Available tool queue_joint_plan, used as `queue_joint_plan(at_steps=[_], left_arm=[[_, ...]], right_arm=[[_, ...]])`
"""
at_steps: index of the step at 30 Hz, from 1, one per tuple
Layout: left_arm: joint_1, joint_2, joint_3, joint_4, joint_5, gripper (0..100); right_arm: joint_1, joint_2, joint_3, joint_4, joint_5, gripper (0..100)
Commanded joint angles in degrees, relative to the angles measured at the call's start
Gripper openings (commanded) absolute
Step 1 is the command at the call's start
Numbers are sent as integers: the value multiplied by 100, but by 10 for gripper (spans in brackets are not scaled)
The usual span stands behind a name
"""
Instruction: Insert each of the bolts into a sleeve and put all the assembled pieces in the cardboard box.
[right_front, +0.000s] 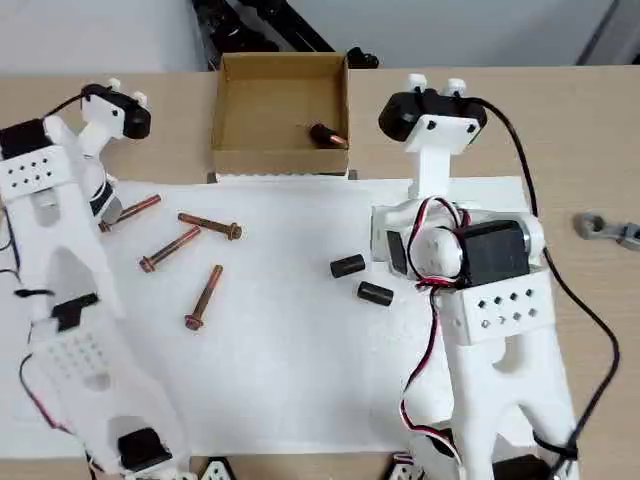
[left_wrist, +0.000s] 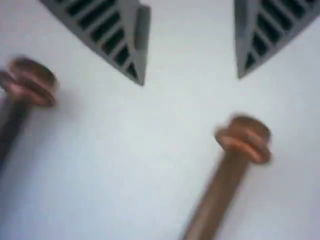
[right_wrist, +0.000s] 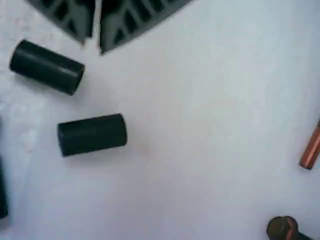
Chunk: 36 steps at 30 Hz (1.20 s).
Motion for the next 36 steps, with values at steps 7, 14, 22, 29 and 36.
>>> queue_joint_plan(at_steps=[7,14,22,29,36], left_arm=[[0,-2769,1112,132,-193,115],[-35,-1908,875,-229,-378,115],[-35,193,-1051,-176,-404,118],[-44,1257,-2070,141,-536,119],[18,1257,-1437,141,-730,119]], right_arm=[[-57,-163,-35,-75,-62,5],[-57,-119,-35,-75,-62,5],[-57,-119,-26,-48,-26,5],[-57,-119,-26,-4,-26,5],[-57,-110,-26,-4,-26,5]])
